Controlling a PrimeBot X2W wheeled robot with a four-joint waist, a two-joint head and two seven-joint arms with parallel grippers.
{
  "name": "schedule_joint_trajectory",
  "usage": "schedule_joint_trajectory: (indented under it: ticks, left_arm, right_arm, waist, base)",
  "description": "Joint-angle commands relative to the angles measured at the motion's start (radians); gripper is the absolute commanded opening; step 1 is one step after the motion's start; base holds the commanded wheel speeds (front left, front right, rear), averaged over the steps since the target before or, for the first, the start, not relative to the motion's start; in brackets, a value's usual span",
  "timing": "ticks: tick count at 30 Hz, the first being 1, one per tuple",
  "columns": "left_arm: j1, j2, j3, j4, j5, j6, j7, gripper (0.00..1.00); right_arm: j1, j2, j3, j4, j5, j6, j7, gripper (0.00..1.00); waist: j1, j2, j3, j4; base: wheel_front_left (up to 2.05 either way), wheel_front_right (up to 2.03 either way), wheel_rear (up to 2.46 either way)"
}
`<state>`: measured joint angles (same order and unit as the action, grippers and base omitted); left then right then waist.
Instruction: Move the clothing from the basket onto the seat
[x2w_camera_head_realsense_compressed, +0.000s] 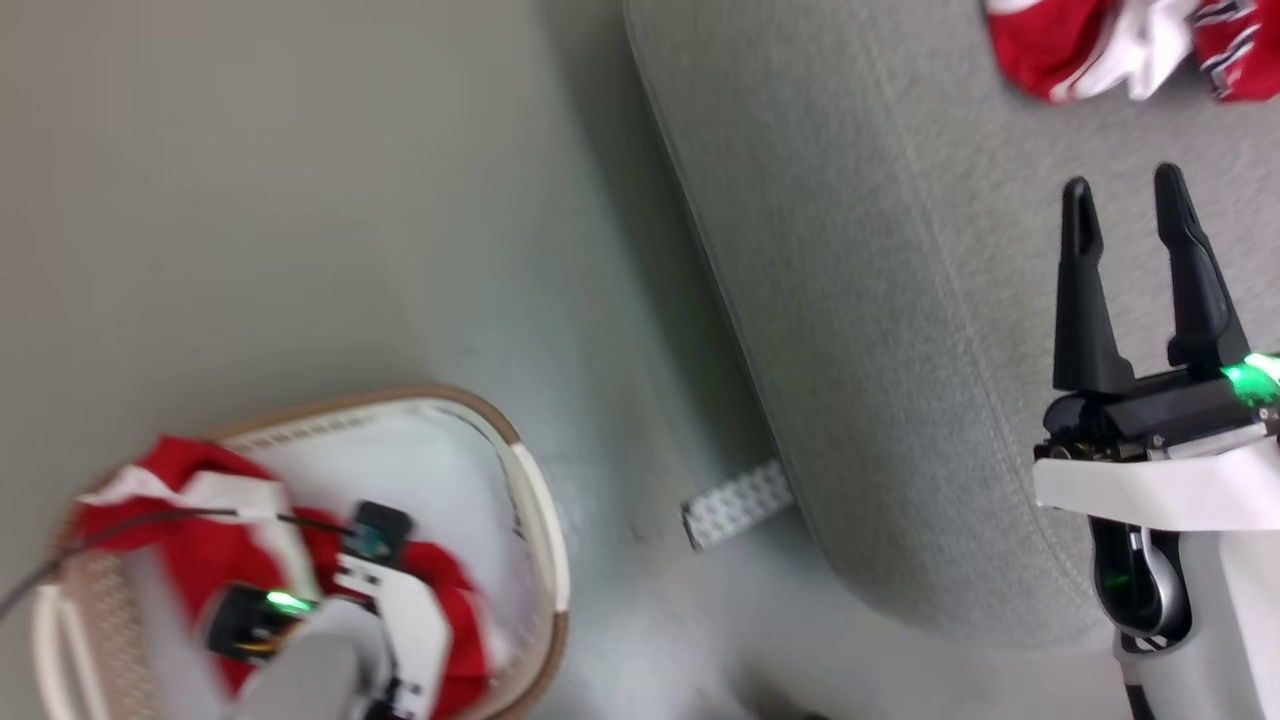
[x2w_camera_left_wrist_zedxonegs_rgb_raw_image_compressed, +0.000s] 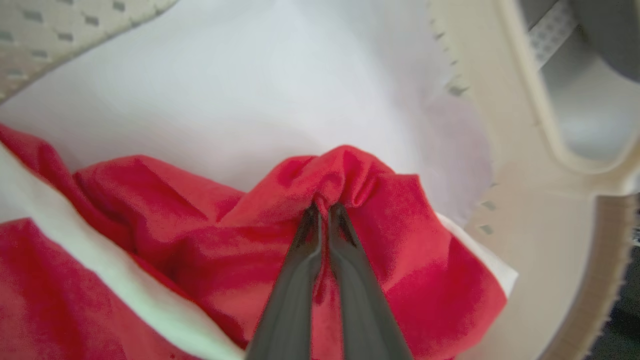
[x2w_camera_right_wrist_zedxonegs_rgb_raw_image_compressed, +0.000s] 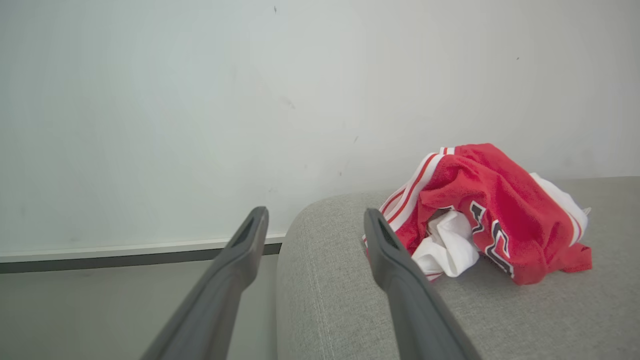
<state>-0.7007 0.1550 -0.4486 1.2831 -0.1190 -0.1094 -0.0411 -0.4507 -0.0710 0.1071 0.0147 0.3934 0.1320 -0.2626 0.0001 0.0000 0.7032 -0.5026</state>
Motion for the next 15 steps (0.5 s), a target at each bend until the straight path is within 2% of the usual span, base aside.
schedule_joint_trajectory:
  ticks: [1, 7, 15]
  left_arm:
    - [0.025, -0.008, 0.003, -0.001, -0.007, -0.002, -0.021, 0.00]
    - [0.092, -0.077, 0.015, -0.012, -0.066, -0.011, -0.145, 0.00]
    - [0.183, -0.103, 0.023, -0.106, -0.165, -0.021, -0.220, 0.00]
  right_arm:
    - [0.013, -0.014, -0.001, 0.009, -0.012, -0.003, -0.003, 1.00]
    - [0.070, -0.065, 0.019, 0.031, -0.030, -0.003, -0.003, 1.00]
    - [0.163, -0.113, 0.044, 0.065, -0.028, -0.003, -0.003, 1.00]
  waist:
    - [-0.0001, 0.0000, -0.118, 0.054]
    - [-0.0001, 0.0000, -0.327, 0.137]
    - [-0.0001, 0.0000, -0.537, 0.234]
  base:
    - [0.00, 0.00, 0.00]
    - [0.00, 0.00, 0.00]
    - [0.00, 0.00, 0.00]
